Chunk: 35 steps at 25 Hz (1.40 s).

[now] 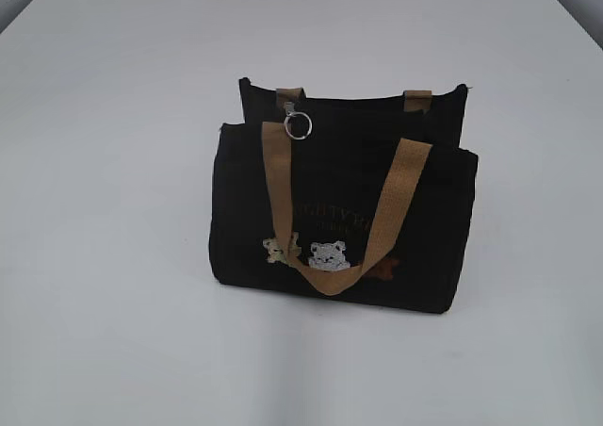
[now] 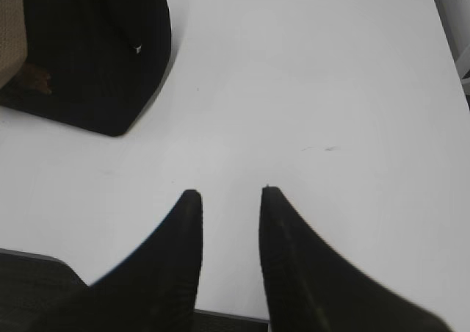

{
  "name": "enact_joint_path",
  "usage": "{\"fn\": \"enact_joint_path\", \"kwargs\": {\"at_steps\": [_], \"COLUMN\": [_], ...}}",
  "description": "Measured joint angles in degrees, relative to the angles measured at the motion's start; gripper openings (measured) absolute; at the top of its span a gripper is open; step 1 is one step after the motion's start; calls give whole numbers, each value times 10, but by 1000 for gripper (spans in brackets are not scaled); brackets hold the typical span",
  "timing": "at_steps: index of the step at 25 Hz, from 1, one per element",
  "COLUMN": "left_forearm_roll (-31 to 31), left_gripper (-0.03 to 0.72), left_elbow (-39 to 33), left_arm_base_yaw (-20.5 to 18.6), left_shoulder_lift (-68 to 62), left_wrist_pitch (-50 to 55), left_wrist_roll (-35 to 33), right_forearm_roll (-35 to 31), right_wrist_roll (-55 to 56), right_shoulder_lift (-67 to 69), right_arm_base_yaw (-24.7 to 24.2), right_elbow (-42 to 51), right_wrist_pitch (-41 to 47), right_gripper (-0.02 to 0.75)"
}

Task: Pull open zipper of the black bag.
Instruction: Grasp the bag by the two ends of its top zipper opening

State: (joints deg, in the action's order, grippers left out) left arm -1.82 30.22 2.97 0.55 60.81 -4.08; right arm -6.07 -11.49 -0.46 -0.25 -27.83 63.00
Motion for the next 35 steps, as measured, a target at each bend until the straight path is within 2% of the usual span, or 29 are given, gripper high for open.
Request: {"fn": "enact_joint_path", "kwargs": {"at_steps": [18,22,24,26,29,32,35], "left_forearm_roll": [-1,-23,-59,-139,-314,-515,-727], "left_gripper": [246,246,246,246,257,290,335], "left_elbow": [0,1,6,11,13,14,17], "left_arm_base_yaw": [0,0,0,0,0,0,0], "left_shoulder_lift": [0,-6,-40,-90,-211,-362,-547], "left_wrist_pitch": [0,-1,-15,-76,-210,-282,-269], "left_wrist_roll": [0,-3,-39,-132,-347,-613,-927], "right_forearm_roll": [0,0,0,0,0,0,0], "right_wrist_roll": [0,0,0,0,0,0,0], "right_shoulder_lift": [0,0,0,0,0,0,0], "right_arm_base_yaw": [0,0,0,0,0,0,0], "right_elbow": [0,0,0,0,0,0,0], "right_wrist_pitch": [0,0,0,0,0,0,0], "right_gripper": [221,221,221,221,221,221,221]}}
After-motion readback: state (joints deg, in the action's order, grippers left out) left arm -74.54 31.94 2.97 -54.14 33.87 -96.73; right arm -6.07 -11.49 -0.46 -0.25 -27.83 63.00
